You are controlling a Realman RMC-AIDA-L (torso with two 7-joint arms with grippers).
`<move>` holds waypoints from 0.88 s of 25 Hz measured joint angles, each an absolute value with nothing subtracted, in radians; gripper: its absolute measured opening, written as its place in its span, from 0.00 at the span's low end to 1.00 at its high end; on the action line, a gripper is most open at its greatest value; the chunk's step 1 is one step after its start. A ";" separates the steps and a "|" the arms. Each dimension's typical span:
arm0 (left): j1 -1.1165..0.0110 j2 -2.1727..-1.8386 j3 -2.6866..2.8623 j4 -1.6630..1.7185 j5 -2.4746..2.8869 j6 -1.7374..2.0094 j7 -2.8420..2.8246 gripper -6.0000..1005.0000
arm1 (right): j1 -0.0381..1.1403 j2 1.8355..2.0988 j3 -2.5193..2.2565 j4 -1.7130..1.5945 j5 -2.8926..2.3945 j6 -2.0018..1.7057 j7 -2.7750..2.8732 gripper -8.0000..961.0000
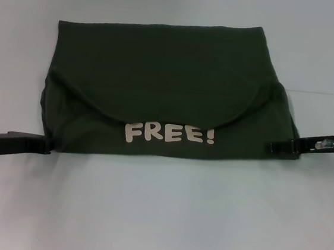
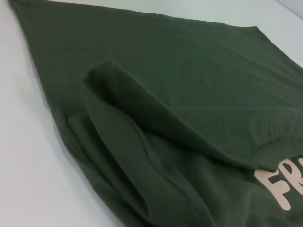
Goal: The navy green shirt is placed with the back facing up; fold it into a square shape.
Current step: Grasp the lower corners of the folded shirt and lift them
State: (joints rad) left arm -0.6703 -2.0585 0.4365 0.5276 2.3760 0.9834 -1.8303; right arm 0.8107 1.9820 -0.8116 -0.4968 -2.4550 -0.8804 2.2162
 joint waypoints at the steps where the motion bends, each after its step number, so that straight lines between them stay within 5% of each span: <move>1: -0.670 -2.058 0.436 0.528 2.376 0.983 -1.830 0.04 | 0.812 1.984 -0.814 -0.494 -2.455 -0.874 2.216 0.94; 11: -0.674 -2.058 0.436 0.528 2.375 0.983 -1.830 0.05 | 0.817 1.992 -0.825 -0.464 -2.456 -0.827 2.206 0.93; 22: -0.677 -2.058 0.433 0.526 2.374 0.983 -1.830 0.05 | 0.814 1.993 -0.827 -0.462 -2.456 -0.818 2.206 0.48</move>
State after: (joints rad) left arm -0.6769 -2.0585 0.4332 0.5261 2.3744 0.9833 -1.8299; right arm 0.8137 1.9928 -0.8269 -0.4617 -2.4559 -0.8175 2.2057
